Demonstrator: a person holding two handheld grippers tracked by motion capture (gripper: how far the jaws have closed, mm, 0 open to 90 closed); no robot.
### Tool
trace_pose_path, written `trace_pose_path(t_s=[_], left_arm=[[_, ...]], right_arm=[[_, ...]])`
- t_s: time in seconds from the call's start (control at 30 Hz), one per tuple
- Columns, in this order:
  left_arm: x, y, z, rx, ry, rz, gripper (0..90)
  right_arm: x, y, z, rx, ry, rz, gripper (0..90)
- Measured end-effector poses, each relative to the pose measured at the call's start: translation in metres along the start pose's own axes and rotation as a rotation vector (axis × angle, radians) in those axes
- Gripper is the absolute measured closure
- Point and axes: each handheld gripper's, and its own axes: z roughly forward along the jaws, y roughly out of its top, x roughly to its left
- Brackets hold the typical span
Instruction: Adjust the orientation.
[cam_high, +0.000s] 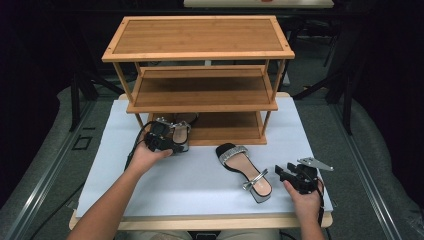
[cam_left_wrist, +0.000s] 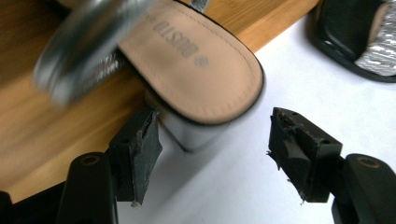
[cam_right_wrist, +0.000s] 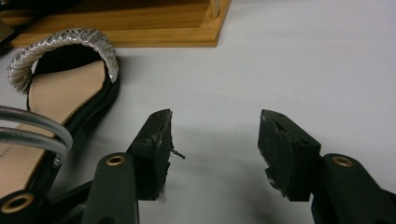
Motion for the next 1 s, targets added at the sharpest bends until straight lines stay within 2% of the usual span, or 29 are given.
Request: trace_pose_path(t_s=[0.1,0.17,0.27,0.37,0.4,0.43,0.47,0.53,0.57,0.63,0.67,0.73,0.8,0.9,0.97,1.0], left_arm=[[-0.008,-0.014,-0.012,-0.004,0.021,0.01,34.1],[-0.012,-0.025,-0.019,-0.008,0.011,0.023,36.1],[-0.019,-0.04,-0.027,0.001,-0.014,0.013,38.7],[-0.024,-0.055,-0.033,0.013,-0.025,0.007,39.8],[-0.025,-0.059,-0.035,0.015,-0.026,0.0,40.3],[-0.025,-0.063,-0.036,0.012,-0.024,-0.007,40.3],[-0.025,-0.067,-0.038,0.005,-0.028,-0.016,40.5],[-0.025,-0.074,-0.042,0.004,-0.038,-0.034,40.6],[-0.025,-0.076,-0.044,-0.003,-0.041,-0.035,40.6],[-0.025,-0.082,-0.049,-0.005,-0.042,-0.022,40.6],[-0.026,-0.085,-0.051,-0.009,-0.036,-0.014,40.6],[-0.027,-0.093,-0.053,-0.013,-0.024,-0.012,40.7],[-0.026,-0.1,-0.052,-0.003,-0.021,-0.013,40.9],[-0.026,-0.105,-0.05,0.009,-0.039,-0.025,41.2],[-0.026,-0.106,-0.051,0.012,-0.04,-0.024,41.2],[-0.026,-0.106,-0.051,-0.001,-0.028,-0.031,41.2]], right_arm=[[0.003,0.001,-0.001,-0.005,-0.005,-0.011,43.6],[0.005,0.003,-0.003,-0.016,-0.004,-0.016,43.5],[0.009,0.005,-0.004,-0.002,0.006,-0.005,43.4],[0.014,0.006,-0.006,0.026,0.009,-0.017,43.4],[0.015,0.007,-0.008,0.05,0.021,-0.023,43.5],[0.018,0.008,-0.009,0.057,-0.011,-0.027,43.4],[0.019,0.01,-0.009,0.064,-0.018,-0.034,43.4],[0.021,0.013,-0.011,0.089,0.019,-0.039,43.4],[0.023,0.014,-0.012,0.09,-0.002,-0.044,43.3],[0.025,0.019,-0.013,0.115,0.022,-0.058,43.1],[0.028,0.021,-0.014,0.123,-0.008,-0.067,43.1],[0.03,0.028,-0.015,0.143,0.032,-0.082,43.0],[0.035,0.036,-0.017,0.15,0.001,-0.098,42.8],[0.041,0.05,-0.019,0.169,0.044,-0.112,42.1],[0.045,0.06,-0.019,0.187,0.063,-0.118,41.5],[0.048,0.064,-0.018,0.192,0.063,-0.121,40.6]])
